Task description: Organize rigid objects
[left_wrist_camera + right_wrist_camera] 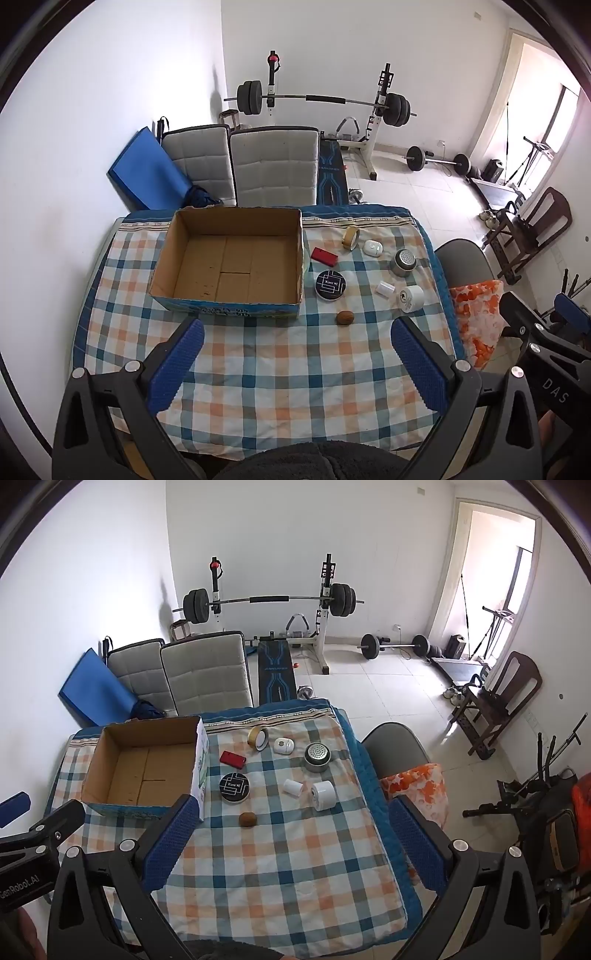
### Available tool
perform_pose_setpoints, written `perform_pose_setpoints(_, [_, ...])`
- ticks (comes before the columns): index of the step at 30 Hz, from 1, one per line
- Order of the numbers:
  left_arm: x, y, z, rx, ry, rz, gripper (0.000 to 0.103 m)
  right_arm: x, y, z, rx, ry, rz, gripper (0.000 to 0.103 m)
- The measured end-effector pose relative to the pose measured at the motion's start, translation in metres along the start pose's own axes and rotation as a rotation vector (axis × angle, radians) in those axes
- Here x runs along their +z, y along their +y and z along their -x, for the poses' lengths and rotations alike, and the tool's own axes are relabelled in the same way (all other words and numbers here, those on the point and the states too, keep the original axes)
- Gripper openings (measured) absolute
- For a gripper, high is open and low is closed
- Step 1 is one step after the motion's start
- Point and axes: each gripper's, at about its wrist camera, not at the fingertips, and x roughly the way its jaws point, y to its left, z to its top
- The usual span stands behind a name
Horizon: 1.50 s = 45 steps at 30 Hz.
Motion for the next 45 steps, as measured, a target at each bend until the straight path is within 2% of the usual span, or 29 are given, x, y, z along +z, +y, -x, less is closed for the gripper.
perform_pose_setpoints(13, [0.008, 0.002, 0.007, -0.006, -0.016, 0.018, 0.103, 0.01, -0.009, 0.007, -0.002, -0.012, 0.005, 0.103])
perform_pose_setpoints(16, [0.008, 0.0, 0.011, -0.005, -0.021, 0.021, 0.103, 0.003, -0.004, 0.014, -0.007, -0.023, 0.019, 0.103])
perform_pose_setpoints(28, [0.01, 0.005, 0.021, 0.011, -0.071, 0.037, 0.103, 0.002, -0.002, 0.016, -0.005, -0.025, 0.017, 0.103])
perform_pose_setpoints(45, [0.014, 0.003, 0.035, 0.031, -0.151, 0.006, 0.103, 0.008, -0.003, 0.034, -0.012, -0.092, 0.008, 0.103])
